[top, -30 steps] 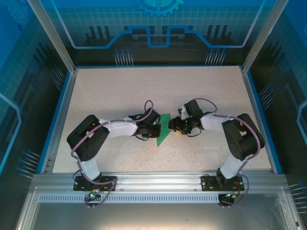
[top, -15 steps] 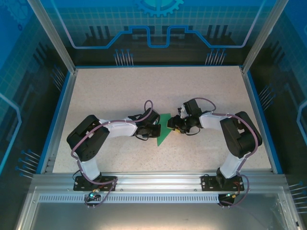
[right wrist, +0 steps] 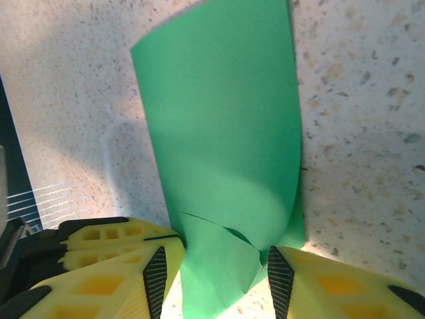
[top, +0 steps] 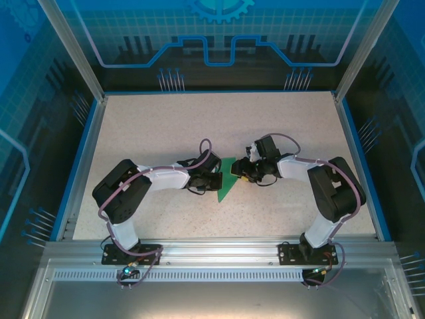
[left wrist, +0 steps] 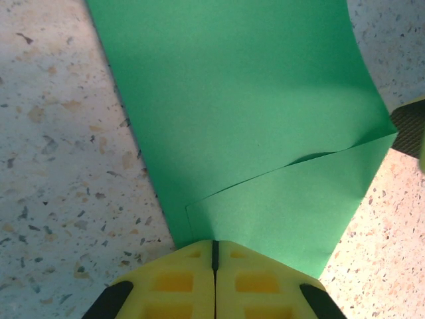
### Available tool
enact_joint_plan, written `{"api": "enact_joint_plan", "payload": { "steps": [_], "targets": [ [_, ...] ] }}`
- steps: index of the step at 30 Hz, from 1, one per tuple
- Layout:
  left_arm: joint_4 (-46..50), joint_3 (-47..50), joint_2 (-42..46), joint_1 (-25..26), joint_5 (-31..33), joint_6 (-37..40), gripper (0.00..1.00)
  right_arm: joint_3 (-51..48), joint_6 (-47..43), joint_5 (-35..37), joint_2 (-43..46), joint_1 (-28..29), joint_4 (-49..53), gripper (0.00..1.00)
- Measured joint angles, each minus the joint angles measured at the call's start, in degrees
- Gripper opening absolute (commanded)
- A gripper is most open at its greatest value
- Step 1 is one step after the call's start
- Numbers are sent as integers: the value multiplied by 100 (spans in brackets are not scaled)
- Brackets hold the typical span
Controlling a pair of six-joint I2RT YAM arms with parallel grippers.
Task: Fold a paper plane with a square sheet of paper (pick it up from the middle)
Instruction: Fourth fold the wing at the center of the table.
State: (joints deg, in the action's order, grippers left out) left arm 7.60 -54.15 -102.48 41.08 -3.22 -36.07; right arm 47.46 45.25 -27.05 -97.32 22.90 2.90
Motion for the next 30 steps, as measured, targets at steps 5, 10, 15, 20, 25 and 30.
{"api": "enact_joint_plan", "payload": {
  "steps": [5,10,15,20,25,30],
  "targets": [
    [-2,4,4,0,0,-7,8,-68,48,-4,26,0,-109,47],
    [-57,39,20,0,-4,-138,8,-284,350,-2,26,0,-374,47],
    [-118,83,35,-7,-42,-299,8,-629,861,-15,26,0,-848,47],
    [-221,140,48,-11,-66,-442,8,-826,1150,-22,57,0,-1222,44],
    [-256,162,52,-11,-66,-459,8,-890,1246,-55,57,11,-1445,42],
    [-260,162,52,-11,-68,-459,8,-890,1237,-90,70,13,-1523,38]
  ]
}}
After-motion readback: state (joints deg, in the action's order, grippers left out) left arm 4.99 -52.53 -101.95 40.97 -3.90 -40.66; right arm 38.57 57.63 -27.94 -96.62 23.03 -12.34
